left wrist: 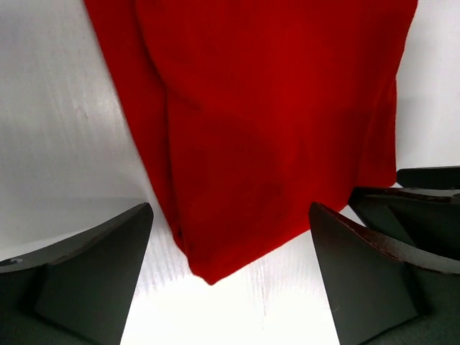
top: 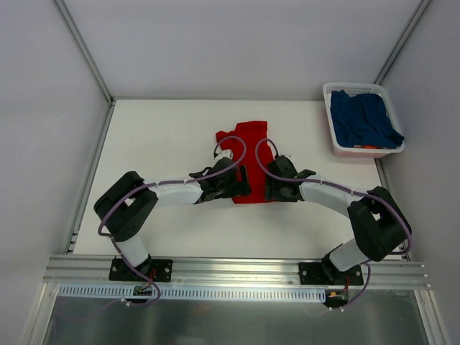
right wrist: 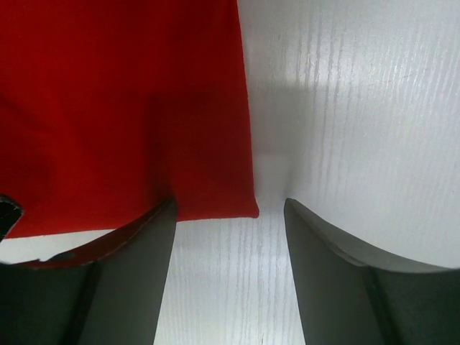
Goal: Fold and stack the t-shirts
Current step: Grab one side of the 2/3 rectangular tshirt with both arms
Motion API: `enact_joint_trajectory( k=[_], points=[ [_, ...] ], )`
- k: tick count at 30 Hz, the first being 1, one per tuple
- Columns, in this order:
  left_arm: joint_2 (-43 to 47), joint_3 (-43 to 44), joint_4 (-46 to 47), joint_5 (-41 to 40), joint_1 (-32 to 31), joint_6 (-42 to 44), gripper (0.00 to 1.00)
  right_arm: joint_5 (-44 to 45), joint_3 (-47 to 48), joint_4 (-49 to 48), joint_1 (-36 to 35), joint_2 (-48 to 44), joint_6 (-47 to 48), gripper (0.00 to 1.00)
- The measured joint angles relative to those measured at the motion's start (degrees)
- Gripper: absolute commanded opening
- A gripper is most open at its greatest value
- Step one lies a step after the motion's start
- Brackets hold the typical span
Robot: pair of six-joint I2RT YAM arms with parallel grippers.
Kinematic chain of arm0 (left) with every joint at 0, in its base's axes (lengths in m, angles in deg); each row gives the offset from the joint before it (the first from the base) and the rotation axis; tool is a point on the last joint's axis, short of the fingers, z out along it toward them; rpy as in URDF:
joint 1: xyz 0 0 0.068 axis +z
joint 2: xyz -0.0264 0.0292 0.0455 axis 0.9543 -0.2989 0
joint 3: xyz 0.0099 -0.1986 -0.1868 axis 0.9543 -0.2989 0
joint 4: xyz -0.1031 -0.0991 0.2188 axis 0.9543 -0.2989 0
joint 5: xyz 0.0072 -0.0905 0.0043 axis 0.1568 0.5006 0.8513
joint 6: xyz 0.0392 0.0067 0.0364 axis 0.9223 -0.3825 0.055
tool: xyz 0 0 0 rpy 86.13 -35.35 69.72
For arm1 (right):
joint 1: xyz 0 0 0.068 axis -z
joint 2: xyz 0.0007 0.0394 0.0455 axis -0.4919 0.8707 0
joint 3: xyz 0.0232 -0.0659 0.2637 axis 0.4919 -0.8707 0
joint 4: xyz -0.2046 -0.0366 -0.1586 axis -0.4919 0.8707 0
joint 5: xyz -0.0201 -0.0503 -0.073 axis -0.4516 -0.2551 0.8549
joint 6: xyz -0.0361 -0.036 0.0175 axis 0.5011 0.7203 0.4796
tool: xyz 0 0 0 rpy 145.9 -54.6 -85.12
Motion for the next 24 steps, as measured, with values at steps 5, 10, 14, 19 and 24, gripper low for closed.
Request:
enact_joint_trajectory(
  k=[5,10,14,19,24],
  points=[
    [-0.9,0.1,1.6,0.2,0.0,-0.5,0.69,-0.2,-0.2,-2.1,-0.1,1.3,-0.2,0.49],
    [-1.4,-0.1,1.6,0.3,0.0,-0.9,0.55,0.0,-0.1,-3.1,-0.1,2.0,-0.2,0.29],
    [-1.5,-0.6,1.4,0.4,0.0,-1.4,0.31,-0.5,0.5,-4.3,-0.2,2.9,-0.2,0.13],
    [-1.5,-1.7,1.6,0.6,0.0,-1.8,0.05,-0.6,0.6,-5.2,-0.7,3.1,-0.3,0.0],
    [0.0,-3.8,2.4,1.2,0.0,-1.9,0.0,0.1,0.4,-5.4,-2.5,2.8,-0.7,0.0]
  ],
)
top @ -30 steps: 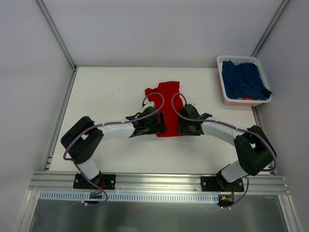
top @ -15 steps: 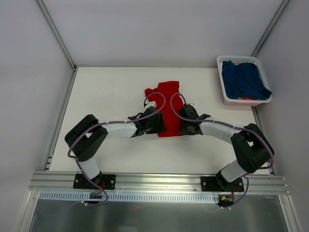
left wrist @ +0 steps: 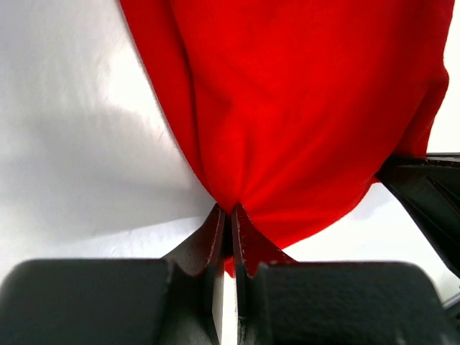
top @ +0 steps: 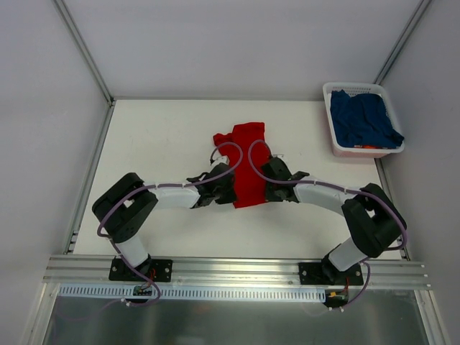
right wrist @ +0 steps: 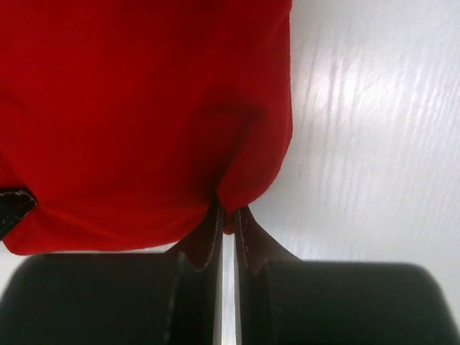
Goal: Fold and stack the t-shirts
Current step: Grab one side of the 2/3 rectangular tshirt with both arms, then fold the long partially folded tshirt into a neat square
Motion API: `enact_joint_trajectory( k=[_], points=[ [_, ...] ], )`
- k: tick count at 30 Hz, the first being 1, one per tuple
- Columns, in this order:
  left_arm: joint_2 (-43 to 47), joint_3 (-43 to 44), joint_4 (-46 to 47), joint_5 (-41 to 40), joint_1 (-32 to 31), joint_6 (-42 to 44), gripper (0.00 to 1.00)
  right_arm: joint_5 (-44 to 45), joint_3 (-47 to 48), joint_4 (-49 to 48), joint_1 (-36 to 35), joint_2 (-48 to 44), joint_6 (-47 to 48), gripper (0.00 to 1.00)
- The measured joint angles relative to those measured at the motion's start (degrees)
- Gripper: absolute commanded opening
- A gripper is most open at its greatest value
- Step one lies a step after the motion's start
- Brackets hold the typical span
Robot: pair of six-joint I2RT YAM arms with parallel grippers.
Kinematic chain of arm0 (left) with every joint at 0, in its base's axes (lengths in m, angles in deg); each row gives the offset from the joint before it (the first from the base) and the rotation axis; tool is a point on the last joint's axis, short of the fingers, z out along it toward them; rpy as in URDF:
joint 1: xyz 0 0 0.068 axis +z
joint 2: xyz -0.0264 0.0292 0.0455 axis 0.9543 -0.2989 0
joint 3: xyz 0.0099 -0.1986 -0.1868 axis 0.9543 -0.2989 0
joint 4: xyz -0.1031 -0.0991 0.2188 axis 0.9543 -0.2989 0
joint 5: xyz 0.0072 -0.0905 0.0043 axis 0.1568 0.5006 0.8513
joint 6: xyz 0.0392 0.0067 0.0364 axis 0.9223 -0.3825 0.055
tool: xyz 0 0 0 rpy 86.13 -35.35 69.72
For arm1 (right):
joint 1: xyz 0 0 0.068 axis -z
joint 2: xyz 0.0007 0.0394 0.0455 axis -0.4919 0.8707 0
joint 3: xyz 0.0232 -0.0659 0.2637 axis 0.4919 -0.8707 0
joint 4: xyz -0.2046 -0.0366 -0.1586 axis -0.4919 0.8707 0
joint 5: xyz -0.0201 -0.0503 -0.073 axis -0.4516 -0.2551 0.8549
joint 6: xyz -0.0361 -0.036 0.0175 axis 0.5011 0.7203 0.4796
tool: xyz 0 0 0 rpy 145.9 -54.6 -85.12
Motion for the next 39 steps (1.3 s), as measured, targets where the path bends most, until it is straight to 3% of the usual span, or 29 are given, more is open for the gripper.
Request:
enact_joint_trajectory(
  k=[7,20,31,39],
  points=[
    [7.6,-4.9,-4.5,0.2,-2.6,-0.3,0.0,2.1,-2.3,4.6,-6.9,-6.6,-2.3,0.0],
    [27.5,-4.7,-20.4,-3.9,-11.3,-2.1,0.0,13.0,-1.3,18.2,-23.1,-22.3,-10.3,0.0],
    [33.7,1.0,-28.5,-10.6,-11.2,-1.9,0.0,21.0,12.1,24.7,-24.4,-23.1,-7.4,0.0],
    [34.4,6.2,-31.0,-13.8,-8.0,0.6,0.0,23.6,21.9,25.2,-21.9,-17.2,-1.3,0.0]
  ],
)
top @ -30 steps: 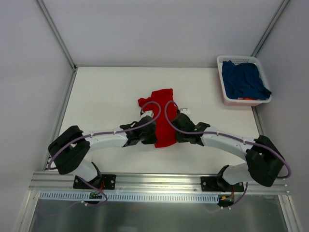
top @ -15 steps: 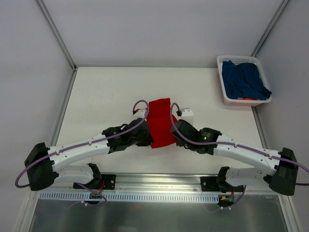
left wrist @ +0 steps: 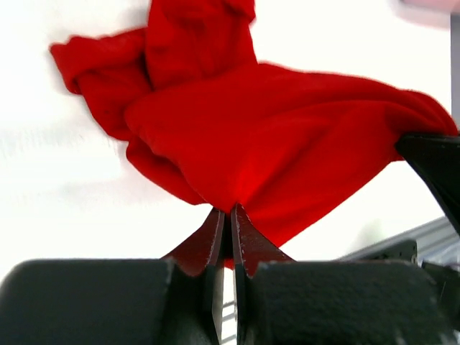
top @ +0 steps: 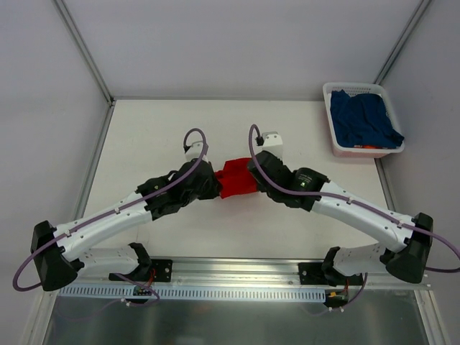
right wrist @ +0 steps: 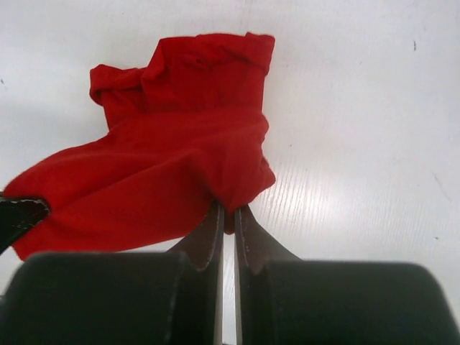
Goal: Fold and stack the t-shirts
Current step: Fold the long partially folded tshirt into a neat square
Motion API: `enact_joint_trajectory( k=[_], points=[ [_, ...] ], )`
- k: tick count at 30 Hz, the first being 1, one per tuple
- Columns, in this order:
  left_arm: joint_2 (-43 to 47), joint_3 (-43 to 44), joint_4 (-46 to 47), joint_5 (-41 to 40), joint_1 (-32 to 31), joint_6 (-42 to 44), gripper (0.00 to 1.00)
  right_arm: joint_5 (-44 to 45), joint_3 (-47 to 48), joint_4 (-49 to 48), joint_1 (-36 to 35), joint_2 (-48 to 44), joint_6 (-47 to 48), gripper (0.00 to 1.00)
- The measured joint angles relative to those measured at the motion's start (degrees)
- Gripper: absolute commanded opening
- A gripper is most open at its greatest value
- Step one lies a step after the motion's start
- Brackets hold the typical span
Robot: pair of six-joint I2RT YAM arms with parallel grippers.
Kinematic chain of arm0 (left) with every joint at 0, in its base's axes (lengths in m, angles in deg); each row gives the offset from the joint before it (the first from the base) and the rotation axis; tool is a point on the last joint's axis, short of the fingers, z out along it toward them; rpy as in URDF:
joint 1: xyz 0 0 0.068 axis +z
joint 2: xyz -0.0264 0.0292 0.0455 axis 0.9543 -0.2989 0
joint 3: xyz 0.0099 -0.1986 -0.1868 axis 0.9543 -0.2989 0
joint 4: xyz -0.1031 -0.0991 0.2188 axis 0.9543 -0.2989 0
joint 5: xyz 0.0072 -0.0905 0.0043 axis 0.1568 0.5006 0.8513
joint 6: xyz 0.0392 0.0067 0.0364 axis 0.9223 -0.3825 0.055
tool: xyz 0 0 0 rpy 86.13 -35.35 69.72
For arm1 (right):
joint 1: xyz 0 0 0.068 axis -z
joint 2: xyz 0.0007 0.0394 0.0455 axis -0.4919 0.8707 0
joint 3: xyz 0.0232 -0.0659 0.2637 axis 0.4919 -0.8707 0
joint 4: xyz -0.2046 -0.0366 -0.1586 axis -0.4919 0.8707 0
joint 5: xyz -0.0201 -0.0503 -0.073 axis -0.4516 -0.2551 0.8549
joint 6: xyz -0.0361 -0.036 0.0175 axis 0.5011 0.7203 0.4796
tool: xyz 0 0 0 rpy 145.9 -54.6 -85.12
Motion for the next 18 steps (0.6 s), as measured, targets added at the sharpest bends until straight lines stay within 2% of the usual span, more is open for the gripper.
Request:
enact_joint_trajectory(
  k=[5,18],
  points=[
    [-1.7,1.7,0.2,-0.2,4.0,1.4,0.0,-1.8,2.2,-2.2,3.8,4.2,3.2,0.0],
    [-13.3,3.4,4.4,2.8,13.5,4.4,0.0,-12.3,6.0,-9.8,14.0,18.3,8.7,0.0]
  ],
)
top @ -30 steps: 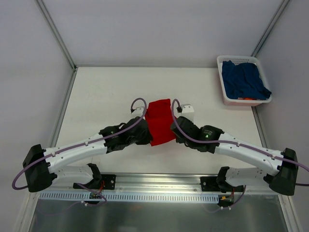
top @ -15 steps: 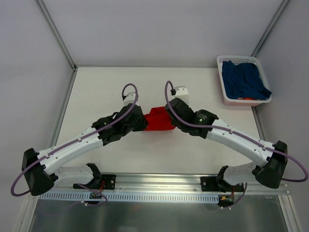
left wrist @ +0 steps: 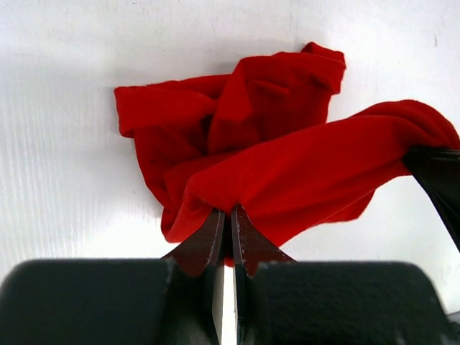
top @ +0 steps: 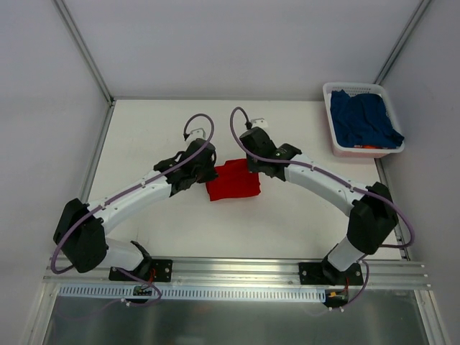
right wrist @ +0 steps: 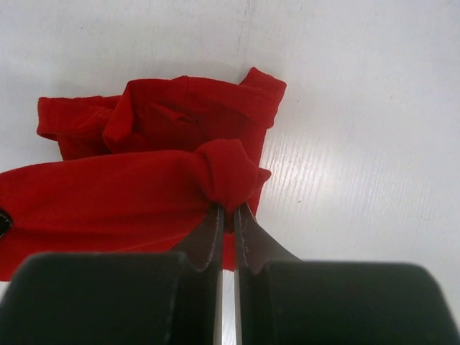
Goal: Fold and stack the t-shirts
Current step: Fold the long partially folded tshirt into a neat square
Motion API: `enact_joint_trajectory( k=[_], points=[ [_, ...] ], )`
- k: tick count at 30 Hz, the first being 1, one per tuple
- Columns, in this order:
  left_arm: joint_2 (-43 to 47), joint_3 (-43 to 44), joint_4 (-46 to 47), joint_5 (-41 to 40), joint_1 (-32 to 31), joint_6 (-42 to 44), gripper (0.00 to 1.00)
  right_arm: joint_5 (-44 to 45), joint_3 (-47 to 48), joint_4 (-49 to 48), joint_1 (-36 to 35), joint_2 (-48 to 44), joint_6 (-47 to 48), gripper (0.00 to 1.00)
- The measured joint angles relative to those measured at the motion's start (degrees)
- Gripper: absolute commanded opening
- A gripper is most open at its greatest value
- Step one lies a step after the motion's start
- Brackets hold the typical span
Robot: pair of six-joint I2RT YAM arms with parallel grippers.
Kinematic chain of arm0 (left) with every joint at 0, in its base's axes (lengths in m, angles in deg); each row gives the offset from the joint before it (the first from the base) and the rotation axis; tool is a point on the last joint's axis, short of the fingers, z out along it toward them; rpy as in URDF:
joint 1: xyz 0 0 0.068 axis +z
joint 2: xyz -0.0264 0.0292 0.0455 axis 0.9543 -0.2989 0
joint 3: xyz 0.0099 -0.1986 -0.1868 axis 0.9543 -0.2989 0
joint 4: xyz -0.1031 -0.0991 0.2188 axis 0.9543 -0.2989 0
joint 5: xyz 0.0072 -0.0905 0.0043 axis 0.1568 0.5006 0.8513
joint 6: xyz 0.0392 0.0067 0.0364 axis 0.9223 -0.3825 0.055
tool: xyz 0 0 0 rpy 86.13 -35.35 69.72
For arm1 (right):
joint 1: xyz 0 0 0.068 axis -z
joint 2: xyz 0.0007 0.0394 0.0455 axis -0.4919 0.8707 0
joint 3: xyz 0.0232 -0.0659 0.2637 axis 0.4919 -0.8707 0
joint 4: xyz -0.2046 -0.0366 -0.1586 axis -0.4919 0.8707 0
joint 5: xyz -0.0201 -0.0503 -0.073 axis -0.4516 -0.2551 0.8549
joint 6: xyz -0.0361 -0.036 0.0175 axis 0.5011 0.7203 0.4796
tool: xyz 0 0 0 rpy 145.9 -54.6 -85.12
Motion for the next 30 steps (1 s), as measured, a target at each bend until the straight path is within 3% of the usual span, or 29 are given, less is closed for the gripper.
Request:
enact_joint_trajectory(
  k=[19,21,22,23,26,27,30],
  points=[
    [-15.0,4.6,7.5,5.9,9.0,4.5,0.0,-6.6,9.9,-3.5,7.0,16.4,3.8,0.01],
    [-16.8,5.6,7.8,6.6,9.6,5.0,0.14,-7.1,11.0,-3.5,7.6,17.9,4.0,0.26],
    [-17.7,6.1,8.0,6.8,9.9,5.5,0.38,-7.3,11.5,-3.5,7.9,18.7,4.3,0.37],
    [-18.6,6.6,8.1,6.8,10.1,5.9,0.59,-7.4,12.0,-3.5,8.2,19.4,4.4,0.56],
    [-20.9,7.3,8.2,6.9,10.8,6.8,0.94,-7.5,12.8,-3.8,9.2,21.0,5.1,0.61],
    [-21.4,7.4,8.1,6.9,11.2,7.1,0.99,-7.5,12.8,-3.8,9.6,21.4,5.2,0.61],
    [-22.1,7.4,8.1,6.9,11.5,7.2,0.99,-7.4,12.7,-3.8,10.1,21.5,5.4,0.62]
  ],
)
